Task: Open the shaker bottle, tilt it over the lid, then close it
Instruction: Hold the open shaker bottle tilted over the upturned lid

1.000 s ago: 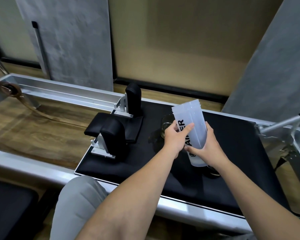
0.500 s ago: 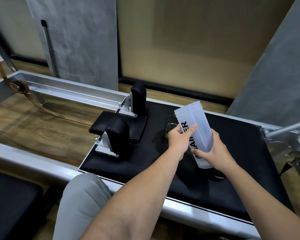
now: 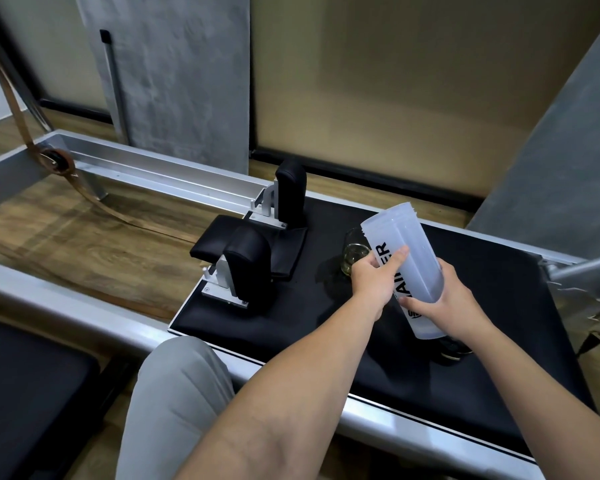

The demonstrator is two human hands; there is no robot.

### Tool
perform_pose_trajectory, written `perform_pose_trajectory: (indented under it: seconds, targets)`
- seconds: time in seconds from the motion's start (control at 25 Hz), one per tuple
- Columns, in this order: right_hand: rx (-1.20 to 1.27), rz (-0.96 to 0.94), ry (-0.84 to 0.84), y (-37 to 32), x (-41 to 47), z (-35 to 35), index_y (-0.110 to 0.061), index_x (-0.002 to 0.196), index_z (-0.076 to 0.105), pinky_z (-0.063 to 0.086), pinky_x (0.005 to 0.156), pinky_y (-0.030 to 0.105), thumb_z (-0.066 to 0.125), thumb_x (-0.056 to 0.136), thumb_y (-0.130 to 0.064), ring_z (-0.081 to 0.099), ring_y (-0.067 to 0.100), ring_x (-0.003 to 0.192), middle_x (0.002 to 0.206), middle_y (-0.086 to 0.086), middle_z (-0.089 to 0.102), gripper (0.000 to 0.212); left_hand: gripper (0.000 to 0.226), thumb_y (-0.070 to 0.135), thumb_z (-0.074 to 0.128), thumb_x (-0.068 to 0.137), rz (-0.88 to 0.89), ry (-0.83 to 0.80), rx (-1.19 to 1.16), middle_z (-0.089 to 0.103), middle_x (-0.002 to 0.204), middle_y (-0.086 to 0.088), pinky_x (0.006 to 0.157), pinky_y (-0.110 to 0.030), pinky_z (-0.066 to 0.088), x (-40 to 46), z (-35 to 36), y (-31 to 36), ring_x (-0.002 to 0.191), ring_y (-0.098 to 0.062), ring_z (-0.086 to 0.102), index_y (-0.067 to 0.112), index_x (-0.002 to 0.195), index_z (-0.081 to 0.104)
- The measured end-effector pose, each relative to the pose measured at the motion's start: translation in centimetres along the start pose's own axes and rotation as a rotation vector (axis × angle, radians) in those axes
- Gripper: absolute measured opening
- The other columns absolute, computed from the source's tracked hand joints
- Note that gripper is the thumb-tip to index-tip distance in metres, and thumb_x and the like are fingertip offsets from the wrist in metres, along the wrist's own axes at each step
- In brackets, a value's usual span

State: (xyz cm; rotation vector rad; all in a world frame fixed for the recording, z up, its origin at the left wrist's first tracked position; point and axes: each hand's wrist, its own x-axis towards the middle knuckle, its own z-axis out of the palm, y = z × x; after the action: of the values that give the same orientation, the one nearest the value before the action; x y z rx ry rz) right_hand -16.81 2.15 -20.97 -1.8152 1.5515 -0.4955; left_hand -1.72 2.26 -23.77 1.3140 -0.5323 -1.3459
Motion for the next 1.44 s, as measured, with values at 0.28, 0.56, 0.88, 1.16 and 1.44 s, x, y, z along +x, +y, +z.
perform_pose_trajectory:
  seconds: [0.28, 0.56, 0.88, 1.16, 1.44]
  targets:
    - [-0.022, 0.009, 0.0, -0.1, 0.3, -0.4, -0.024, 0.152, 0.031, 0.044, 0.087, 0.035, 0.091, 0.073, -0.038, 0.052, 0.017, 0.113, 0.126, -0.006, 0.049, 0.101, 0.087, 0.074, 0.072, 0.034, 0.017, -0.017, -0.012, 0.081, 0.1, 0.005, 0.09, -0.044, 0.064, -0.7, 0.5, 0.9, 0.096, -0.019, 0.077, 0.021, 0.103, 0.078]
    - [-0.04, 0.011, -0.008, -0.5, 0.5, -0.7, -0.023, 0.151, 0.032, 0.045, 0.088, 0.036, 0.091, 0.073, -0.037, 0.053, 0.018, 0.112, 0.123, -0.005, 0.05, 0.098, 0.094, 0.08, 0.07, 0.026, 0.016, 0.0, -0.008, 0.081, 0.1, 0.004, 0.091, -0.046, 0.063, -0.4, 0.5, 1.0, 0.096, -0.02, 0.077, 0.021, 0.1, 0.077]
    - [-0.065, 0.023, -0.033, -0.5, 0.8, -0.9, -0.021, 0.153, 0.031, 0.045, 0.085, 0.035, 0.09, 0.073, -0.038, 0.053, 0.019, 0.11, 0.124, -0.004, 0.049, 0.101, 0.097, 0.081, 0.07, 0.026, -0.021, 0.033, -0.013, 0.081, 0.101, 0.003, 0.094, -0.048, 0.061, 0.1, 0.6, 0.5, 0.098, -0.021, 0.076, 0.018, 0.1, 0.076]
    - [-0.08, 0.023, -0.049, -0.1, 1.2, -1.1, -0.023, 0.153, 0.03, 0.046, 0.085, 0.035, 0.091, 0.072, -0.042, 0.055, 0.02, 0.112, 0.127, -0.004, 0.05, 0.103, 0.042, 0.051, 0.08, 0.086, -0.077, 0.018, 0.026, 0.08, 0.102, 0.002, 0.094, -0.045, 0.061, 1.2, 0.5, -0.2, 0.096, -0.019, 0.075, 0.014, 0.105, 0.075]
    - [-0.087, 0.022, -0.056, -0.2, 1.4, -1.2, -0.023, 0.151, 0.032, 0.047, 0.085, 0.036, 0.091, 0.071, -0.041, 0.057, 0.021, 0.112, 0.126, -0.003, 0.052, 0.101, 0.042, 0.046, 0.079, 0.088, -0.106, 0.017, -0.002, 0.08, 0.106, -0.002, 0.093, -0.048, 0.062, 1.0, 0.4, 0.2, 0.1, -0.023, 0.075, 0.009, 0.108, 0.074]
